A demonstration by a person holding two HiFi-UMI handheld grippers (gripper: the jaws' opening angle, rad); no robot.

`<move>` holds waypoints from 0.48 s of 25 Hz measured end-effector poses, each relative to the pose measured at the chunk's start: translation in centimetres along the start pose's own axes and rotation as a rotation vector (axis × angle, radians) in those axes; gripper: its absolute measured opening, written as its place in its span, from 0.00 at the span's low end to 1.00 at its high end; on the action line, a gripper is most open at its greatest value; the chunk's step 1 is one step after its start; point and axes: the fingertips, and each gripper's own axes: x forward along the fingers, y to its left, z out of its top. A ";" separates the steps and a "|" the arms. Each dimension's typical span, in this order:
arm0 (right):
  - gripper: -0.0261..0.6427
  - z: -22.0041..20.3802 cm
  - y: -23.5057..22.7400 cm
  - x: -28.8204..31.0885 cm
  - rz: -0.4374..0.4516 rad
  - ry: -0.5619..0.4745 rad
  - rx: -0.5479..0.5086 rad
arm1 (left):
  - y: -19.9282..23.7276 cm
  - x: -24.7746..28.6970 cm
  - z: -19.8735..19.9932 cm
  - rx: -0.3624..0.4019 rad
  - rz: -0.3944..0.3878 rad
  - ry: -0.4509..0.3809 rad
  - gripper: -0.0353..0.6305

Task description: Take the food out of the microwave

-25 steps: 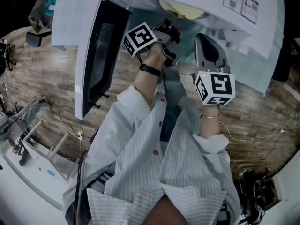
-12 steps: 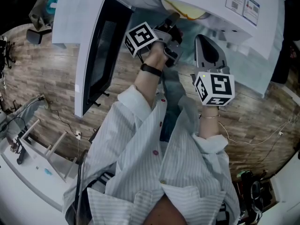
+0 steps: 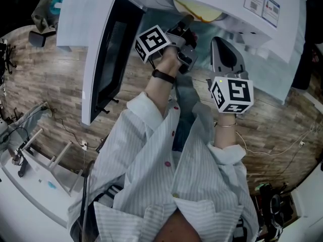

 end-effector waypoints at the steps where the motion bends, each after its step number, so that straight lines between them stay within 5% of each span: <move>1: 0.08 0.0 0.0 0.0 -0.001 0.000 0.000 | 0.0 -0.1 0.0 -0.002 -0.001 -0.002 0.07; 12: 0.08 0.5 -0.2 0.0 -0.003 -0.001 -0.007 | 0.0 -1.4 -0.4 -0.023 -0.039 0.001 0.07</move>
